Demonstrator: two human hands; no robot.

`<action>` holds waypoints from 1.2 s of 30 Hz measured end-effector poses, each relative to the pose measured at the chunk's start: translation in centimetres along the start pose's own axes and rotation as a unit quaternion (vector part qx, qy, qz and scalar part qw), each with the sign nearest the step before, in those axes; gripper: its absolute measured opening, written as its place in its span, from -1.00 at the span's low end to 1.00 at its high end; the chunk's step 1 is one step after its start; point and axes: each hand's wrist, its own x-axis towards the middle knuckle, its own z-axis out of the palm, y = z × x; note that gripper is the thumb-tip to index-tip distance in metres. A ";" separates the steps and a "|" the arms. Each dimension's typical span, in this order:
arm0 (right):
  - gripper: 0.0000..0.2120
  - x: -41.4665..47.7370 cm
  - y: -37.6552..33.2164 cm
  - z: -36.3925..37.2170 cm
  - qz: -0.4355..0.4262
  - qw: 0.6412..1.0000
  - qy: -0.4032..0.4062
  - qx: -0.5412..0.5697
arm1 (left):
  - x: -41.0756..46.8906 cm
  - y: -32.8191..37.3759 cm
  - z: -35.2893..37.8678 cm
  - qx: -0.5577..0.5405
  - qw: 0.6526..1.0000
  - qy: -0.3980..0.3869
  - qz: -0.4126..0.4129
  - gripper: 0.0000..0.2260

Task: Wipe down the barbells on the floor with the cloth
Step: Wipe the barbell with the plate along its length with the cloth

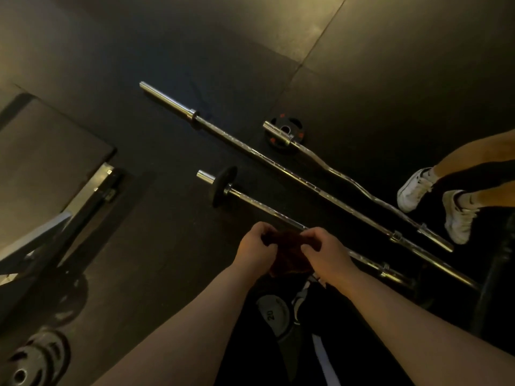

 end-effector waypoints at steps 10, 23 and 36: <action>-0.46 15.4 7.4 6.6 0.087 0.996 -0.017 0.001 | 17.5 -4.7 3.7 0.123 0.992 -0.011 0.004 -0.73; -0.74 38.4 21.2 12.9 0.089 0.966 0.241 -0.027 | 42.6 -12.8 13.0 0.267 0.957 -0.031 0.111 -0.50; -0.48 48.3 27.8 19.4 -0.031 0.954 0.193 -0.228 | 53.2 -22.2 15.8 0.373 0.888 0.105 0.246 -0.69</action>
